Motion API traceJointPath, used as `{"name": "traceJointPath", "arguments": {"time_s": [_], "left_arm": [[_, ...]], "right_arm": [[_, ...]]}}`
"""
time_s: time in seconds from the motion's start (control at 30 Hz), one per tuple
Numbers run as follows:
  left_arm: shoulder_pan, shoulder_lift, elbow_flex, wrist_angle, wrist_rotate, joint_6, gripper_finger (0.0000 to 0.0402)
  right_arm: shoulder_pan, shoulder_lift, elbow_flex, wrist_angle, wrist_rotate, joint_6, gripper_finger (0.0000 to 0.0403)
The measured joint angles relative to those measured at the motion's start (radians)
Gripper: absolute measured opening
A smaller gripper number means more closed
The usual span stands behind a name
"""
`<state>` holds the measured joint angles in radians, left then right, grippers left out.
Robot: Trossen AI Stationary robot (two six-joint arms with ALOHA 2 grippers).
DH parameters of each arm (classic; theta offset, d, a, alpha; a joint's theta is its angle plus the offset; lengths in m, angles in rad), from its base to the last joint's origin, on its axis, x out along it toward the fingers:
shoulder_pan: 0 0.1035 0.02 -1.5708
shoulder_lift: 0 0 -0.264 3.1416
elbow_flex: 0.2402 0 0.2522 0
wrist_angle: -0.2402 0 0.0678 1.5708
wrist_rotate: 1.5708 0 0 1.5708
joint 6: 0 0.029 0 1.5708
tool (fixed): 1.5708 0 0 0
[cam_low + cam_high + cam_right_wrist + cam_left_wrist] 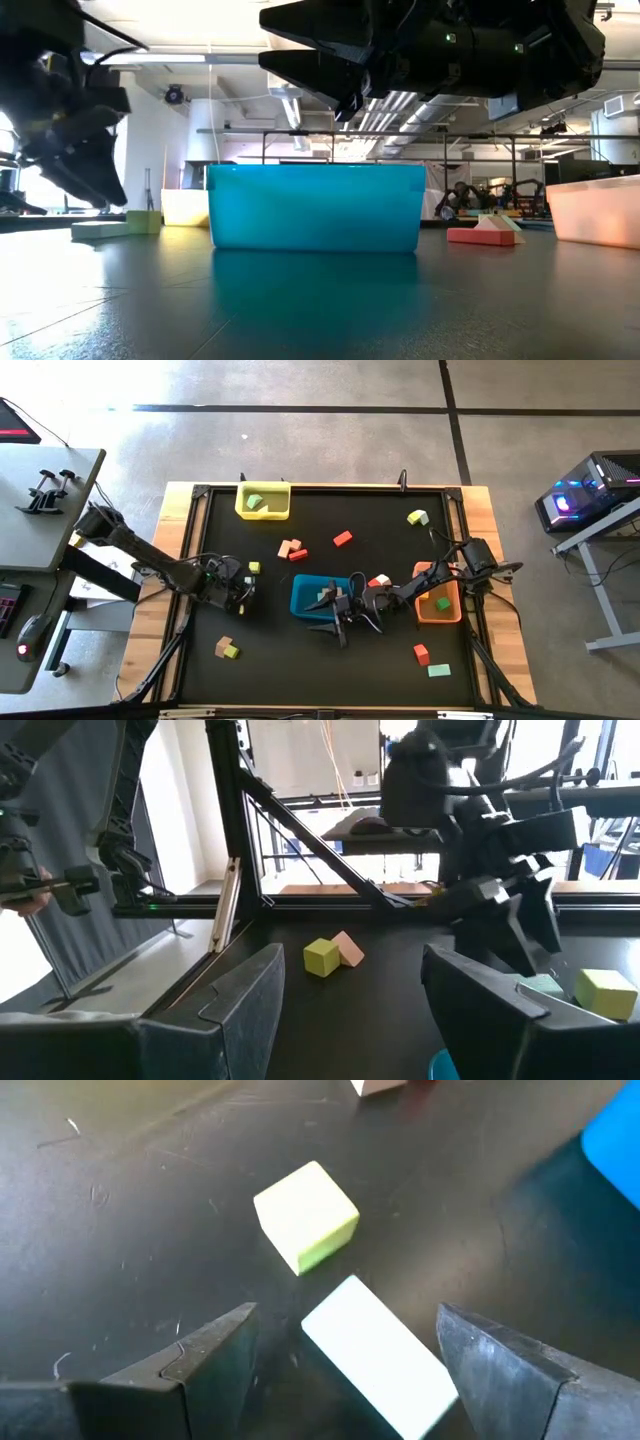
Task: Sort blocks by size
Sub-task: Put the pink triangular block into the yellow bin
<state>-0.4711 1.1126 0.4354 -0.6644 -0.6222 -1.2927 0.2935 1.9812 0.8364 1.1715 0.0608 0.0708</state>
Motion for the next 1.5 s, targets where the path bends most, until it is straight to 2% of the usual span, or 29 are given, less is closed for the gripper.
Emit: {"name": "traceJointPath", "arguments": {"time_s": [0.37,0.6,0.77,0.97,1.23,1.37,1.5], "left_arm": [[-0.145,0.000,0.144,-0.157,-0.029,-0.064,0.0294],[-0.245,0.000,0.209,-0.159,-0.029,-0.049,0.0294],[-0.336,0.000,0.229,-0.120,0.089,0.007,0.0294],[-0.431,0.000,0.229,0.000,0.298,0.032,0.0294],[-0.488,0.025,0.229,-0.153,0.467,-0.167,0.0294],[-0.489,0.062,0.229,-0.221,0.502,-0.241,0.0294],[-0.487,0.094,0.228,-0.206,0.545,-0.361,0.0294]], "right_arm": [[0.009,-0.040,0.000,-0.007,0.001,-0.004,0.0234],[0.046,-0.160,0.000,-0.180,0.026,-0.079,0.0234],[0.068,-0.191,0.000,-0.256,0.119,-0.110,0.0234],[0.069,-0.191,0.000,-0.259,0.130,-0.106,0.0234],[0.067,-0.191,0.000,-0.259,0.130,-0.114,0.0234],[0.067,-0.191,0.000,-0.259,0.130,-0.114,0.0234],[0.067,-0.190,0.000,-0.259,0.131,-0.114,0.0234]]}}
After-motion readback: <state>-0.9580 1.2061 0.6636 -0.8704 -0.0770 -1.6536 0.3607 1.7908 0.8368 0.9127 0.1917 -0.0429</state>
